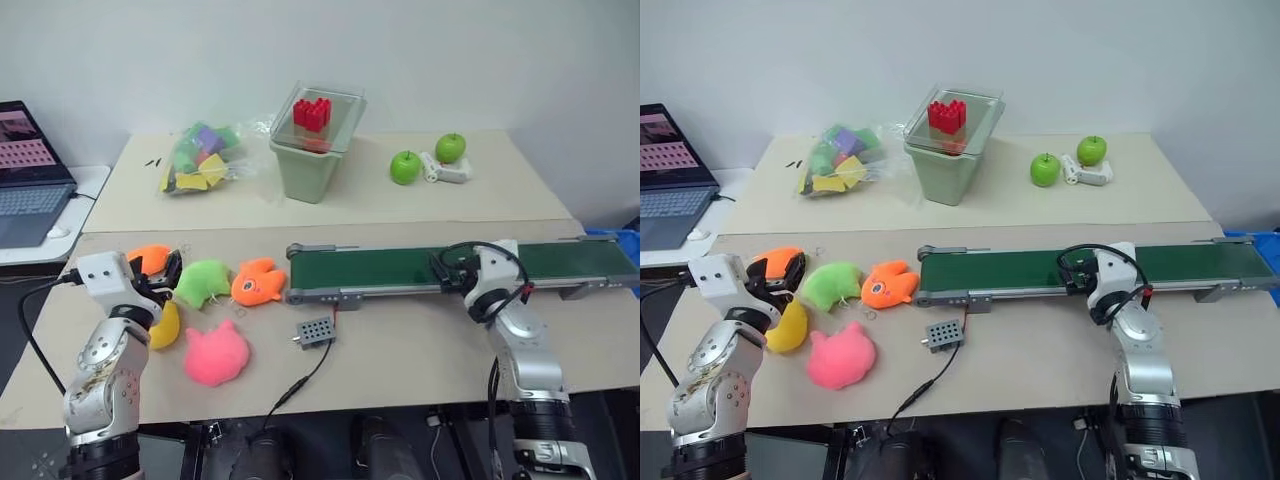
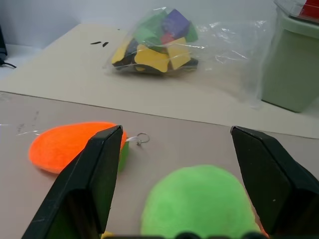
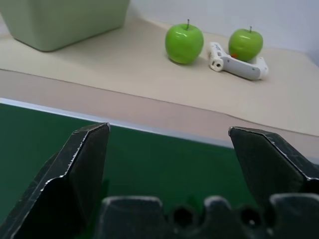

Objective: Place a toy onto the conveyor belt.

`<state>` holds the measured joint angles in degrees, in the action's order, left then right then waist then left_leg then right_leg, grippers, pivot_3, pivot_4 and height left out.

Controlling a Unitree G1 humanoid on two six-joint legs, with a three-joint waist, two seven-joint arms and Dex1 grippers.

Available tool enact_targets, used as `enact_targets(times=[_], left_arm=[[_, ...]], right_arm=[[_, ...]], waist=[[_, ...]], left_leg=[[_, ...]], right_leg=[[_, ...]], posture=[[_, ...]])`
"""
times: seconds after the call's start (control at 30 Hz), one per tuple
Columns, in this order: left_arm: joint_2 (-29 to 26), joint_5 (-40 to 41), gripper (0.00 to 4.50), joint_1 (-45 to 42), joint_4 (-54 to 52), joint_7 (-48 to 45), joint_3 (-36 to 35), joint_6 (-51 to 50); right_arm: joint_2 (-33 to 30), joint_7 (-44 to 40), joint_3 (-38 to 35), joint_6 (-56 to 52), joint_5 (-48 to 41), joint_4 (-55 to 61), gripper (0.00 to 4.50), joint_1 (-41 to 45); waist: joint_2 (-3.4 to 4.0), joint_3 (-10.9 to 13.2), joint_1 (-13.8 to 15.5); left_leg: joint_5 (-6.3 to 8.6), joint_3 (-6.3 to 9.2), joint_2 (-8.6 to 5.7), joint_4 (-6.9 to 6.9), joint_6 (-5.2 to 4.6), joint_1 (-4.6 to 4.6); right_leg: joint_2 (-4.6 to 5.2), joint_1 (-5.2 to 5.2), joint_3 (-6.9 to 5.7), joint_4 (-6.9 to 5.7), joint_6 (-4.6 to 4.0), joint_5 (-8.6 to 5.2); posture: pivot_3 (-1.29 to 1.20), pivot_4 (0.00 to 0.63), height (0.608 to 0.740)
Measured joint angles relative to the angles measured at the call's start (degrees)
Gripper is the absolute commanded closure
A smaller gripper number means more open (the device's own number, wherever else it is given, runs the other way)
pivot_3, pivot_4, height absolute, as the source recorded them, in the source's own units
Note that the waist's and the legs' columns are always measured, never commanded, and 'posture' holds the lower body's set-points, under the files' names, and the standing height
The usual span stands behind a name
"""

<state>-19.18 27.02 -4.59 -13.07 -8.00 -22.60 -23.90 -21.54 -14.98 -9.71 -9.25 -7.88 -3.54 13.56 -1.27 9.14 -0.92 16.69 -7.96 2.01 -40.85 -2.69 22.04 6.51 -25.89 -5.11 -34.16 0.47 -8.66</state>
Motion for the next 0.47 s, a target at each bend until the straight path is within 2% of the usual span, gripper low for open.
enact_targets(times=[0.47], left_arm=[[-0.09, -1.03, 0.8, -1.3, 0.01, -2.31, 4.13, -0.2]], right_arm=[[0.94, 1.43, -0.02, 0.12, 0.41, -0.02, 0.0, -0.97]], waist=[[0.0, 0.0, 0.1]], left_leg=[[0.0, -0.01, -0.01, 0.01, 0.0, 0.06]], right_leg=[[-0.01, -0.08, 0.01, 0.01, -0.01, 0.0]], posture=[[0.0, 0.15, 0.74]])
